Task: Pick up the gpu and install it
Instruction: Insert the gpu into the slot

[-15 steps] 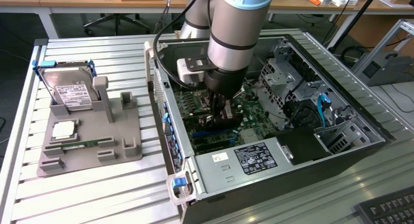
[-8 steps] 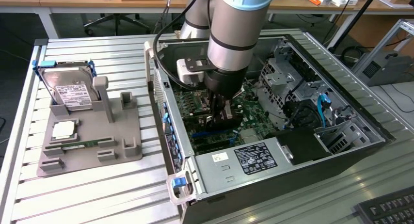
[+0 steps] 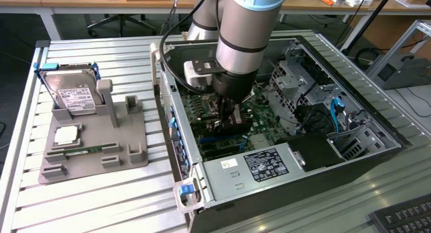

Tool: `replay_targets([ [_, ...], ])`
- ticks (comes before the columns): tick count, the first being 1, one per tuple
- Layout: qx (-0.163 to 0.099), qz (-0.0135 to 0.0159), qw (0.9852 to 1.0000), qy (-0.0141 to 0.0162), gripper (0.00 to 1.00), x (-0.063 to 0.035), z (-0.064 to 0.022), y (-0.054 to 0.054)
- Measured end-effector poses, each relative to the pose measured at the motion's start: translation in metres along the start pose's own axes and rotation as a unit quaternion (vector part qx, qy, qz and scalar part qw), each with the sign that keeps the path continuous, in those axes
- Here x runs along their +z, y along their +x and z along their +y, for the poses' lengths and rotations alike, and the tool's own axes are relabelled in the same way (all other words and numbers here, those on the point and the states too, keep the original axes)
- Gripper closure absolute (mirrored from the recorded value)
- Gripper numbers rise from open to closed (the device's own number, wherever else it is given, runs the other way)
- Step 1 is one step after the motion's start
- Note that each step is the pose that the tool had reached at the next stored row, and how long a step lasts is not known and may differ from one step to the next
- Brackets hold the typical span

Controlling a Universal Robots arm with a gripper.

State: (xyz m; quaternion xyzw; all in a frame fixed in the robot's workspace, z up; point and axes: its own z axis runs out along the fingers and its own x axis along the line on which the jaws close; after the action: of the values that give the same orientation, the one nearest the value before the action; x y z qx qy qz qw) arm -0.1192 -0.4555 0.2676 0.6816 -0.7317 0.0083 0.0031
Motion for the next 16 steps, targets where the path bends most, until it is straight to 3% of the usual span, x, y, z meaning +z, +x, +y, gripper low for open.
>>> replay_targets([
  [16, 0.0, 0.0, 1.0, 0.0, 0.73, 0.0058, 0.0015, -0.003],
])
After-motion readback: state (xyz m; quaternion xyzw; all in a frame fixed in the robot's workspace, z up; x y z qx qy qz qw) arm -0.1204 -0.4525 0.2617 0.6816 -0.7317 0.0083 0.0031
